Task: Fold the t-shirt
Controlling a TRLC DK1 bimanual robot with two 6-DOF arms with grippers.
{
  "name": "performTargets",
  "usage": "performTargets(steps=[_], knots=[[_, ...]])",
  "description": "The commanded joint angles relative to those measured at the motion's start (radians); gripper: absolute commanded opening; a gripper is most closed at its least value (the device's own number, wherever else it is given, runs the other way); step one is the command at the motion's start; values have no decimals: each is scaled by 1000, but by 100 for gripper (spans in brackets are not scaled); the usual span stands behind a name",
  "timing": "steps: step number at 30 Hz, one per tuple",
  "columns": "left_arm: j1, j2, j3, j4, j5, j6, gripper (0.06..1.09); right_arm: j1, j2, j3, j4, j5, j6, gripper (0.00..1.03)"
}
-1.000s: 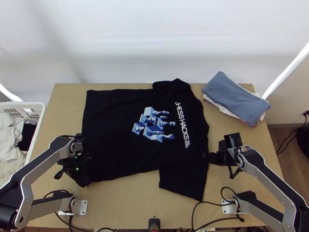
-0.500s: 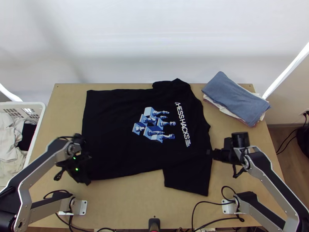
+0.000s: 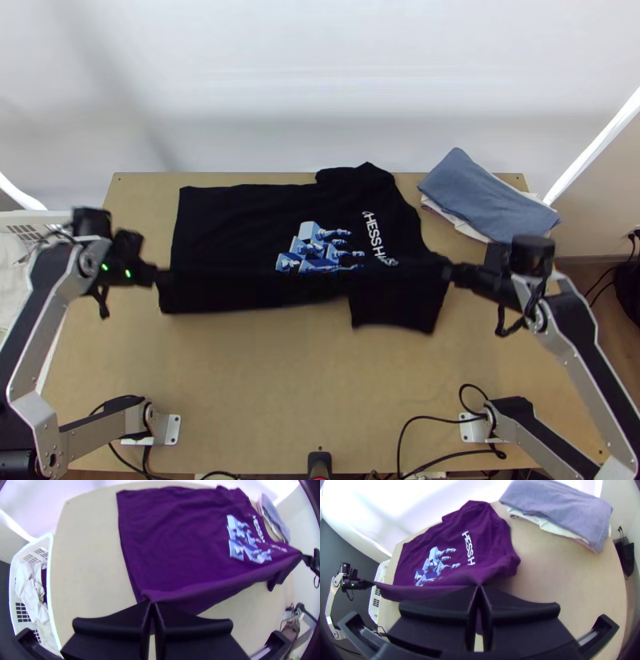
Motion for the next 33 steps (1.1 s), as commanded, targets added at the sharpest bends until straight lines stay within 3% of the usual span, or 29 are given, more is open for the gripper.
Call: performTargets(steps=[1, 7, 16, 24, 29, 33], knots=[[10, -5, 152, 32, 5, -160, 10, -12, 46, 110, 51, 22, -4, 3], [14, 59, 441, 42, -6, -278, 10, -9, 207, 386, 102, 37, -18, 3], [48, 193, 821, 75, -50, -332, 10, 32, 474, 917, 136, 97, -109, 3], [73, 290, 1090, 170, -80, -369, 10, 42, 675, 1340, 136, 126, -126, 3], [71, 231, 1090, 321, -104, -378, 10, 42, 656, 1412, 234, 195, -126, 3], [71, 155, 1088, 351, -123, -419, 10, 40, 561, 1414, 260, 208, -124, 3]])
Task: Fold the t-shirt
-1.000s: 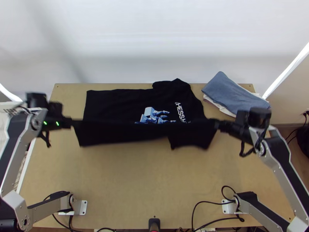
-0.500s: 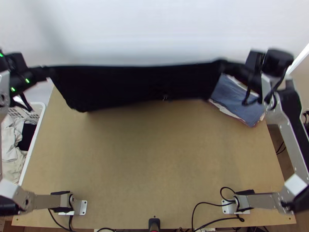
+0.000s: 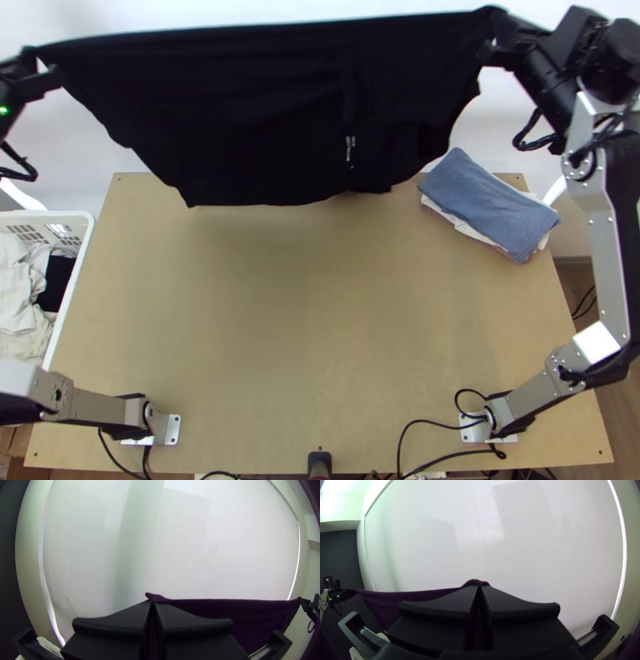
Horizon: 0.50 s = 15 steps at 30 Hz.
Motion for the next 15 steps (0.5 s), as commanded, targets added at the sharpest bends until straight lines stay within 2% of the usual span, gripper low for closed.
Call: performTargets(steps=[1, 6, 15], knots=[[15, -109, 34, 42, -45, -62, 10, -8, -137, 40, 44, 48, -6, 3], [25, -244, 28, 42, -57, -118, 10, -10, -335, 11, -29, 51, 23, 3], [31, -517, -12, 9, -77, -175, 10, 15, -645, 5, -367, 38, 35, 3]])
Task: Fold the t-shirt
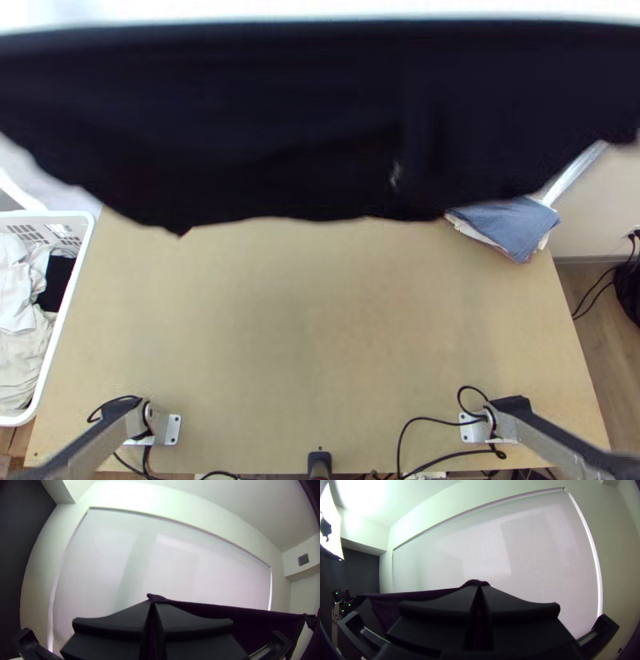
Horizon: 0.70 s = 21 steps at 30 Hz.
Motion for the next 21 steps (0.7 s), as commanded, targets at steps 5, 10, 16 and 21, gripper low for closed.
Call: performTargets(steps=[5, 10, 16, 21], knots=[[18, -159, -33, -107, -47, -39, 10, 67, -163, -20, -281, 24, 41, 3], [12, -205, -168, -173, -47, -57, 9, 102, -221, -181, -325, 26, 53, 3], [-23, -381, -705, -119, -21, -62, 10, 109, -353, -720, -181, 21, 73, 3], [-97, -464, -1156, -3, -10, -60, 10, 104, -376, -1149, 54, -51, 104, 3]])
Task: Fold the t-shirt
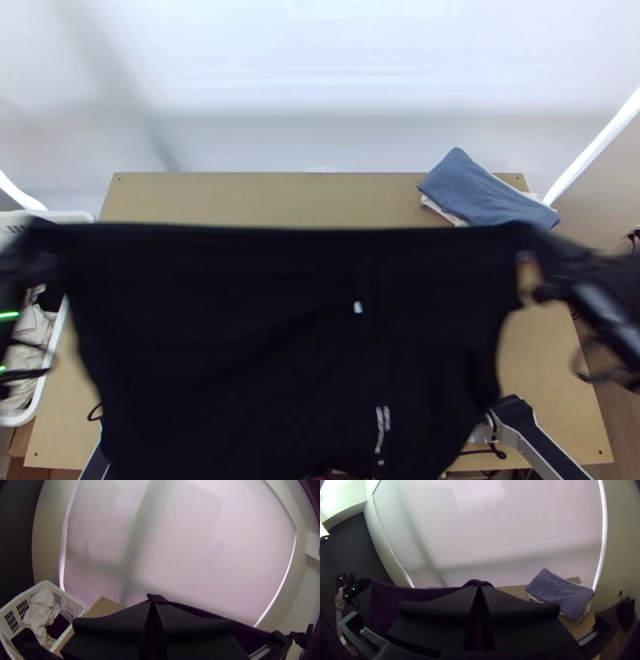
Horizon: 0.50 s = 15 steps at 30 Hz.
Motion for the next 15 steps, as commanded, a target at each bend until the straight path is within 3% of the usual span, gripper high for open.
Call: performTargets(steps=[1, 8, 15], knots=[[-26, -49, -241, 97, -1, -18, 10, -4, -15, -254, 154, -26, 33, 3], [-57, 43, -473, 303, 6, 11, 10, -70, 189, -524, 451, -94, 80, 3], [-24, 319, -483, 504, 5, 37, 10, -136, 506, -445, 618, -114, 111, 3]])
